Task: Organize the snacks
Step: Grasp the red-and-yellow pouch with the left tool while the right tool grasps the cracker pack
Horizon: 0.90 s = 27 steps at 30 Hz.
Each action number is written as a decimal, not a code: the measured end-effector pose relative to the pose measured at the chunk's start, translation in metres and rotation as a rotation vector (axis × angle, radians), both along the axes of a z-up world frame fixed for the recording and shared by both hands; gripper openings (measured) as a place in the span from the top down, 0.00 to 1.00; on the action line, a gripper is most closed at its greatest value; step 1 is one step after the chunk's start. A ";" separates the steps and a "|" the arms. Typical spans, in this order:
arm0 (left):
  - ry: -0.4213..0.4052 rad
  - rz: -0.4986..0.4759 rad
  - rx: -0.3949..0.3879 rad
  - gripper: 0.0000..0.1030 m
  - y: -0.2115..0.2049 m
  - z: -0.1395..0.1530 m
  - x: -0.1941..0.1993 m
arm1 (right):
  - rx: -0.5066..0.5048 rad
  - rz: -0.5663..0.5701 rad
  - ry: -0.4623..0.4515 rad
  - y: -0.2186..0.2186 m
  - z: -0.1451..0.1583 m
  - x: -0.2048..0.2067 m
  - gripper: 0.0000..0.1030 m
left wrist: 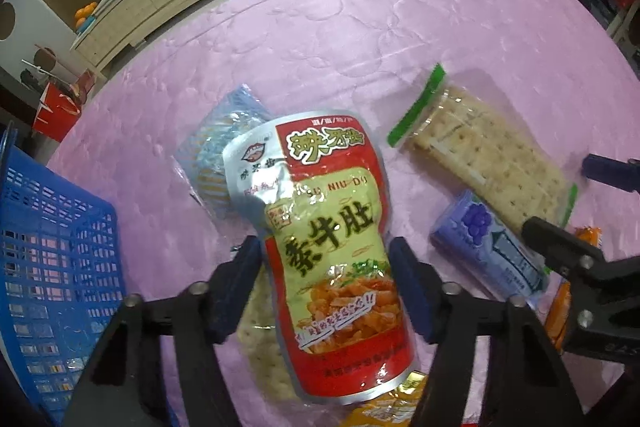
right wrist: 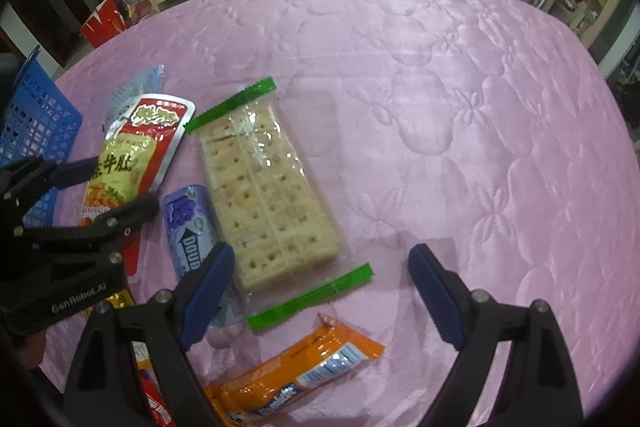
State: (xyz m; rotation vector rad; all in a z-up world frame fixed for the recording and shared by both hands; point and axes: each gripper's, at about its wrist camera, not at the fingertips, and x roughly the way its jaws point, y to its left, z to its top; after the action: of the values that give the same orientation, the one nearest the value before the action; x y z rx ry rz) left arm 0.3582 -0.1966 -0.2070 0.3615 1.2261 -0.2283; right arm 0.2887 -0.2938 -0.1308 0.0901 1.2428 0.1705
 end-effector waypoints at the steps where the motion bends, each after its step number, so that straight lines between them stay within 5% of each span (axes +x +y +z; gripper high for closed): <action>1: 0.001 -0.010 -0.002 0.47 0.000 0.000 -0.001 | 0.011 -0.003 0.005 -0.001 -0.001 0.001 0.11; 6: -0.012 -0.003 0.002 0.66 0.002 0.009 -0.013 | 0.017 -0.016 -0.010 -0.007 0.004 0.000 0.11; 17: -0.059 0.018 -0.116 0.67 0.026 0.045 -0.047 | 0.043 0.015 -0.066 -0.026 0.021 -0.005 0.11; 27: -0.073 0.060 -0.157 0.67 0.043 0.053 -0.062 | -0.114 0.151 -0.060 0.012 0.010 0.009 0.11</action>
State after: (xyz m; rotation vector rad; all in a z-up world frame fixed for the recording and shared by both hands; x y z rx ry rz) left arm 0.2964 -0.1532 -0.1542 0.1955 1.1370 -0.2559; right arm 0.2974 -0.2818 -0.1207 -0.1075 1.1967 0.2314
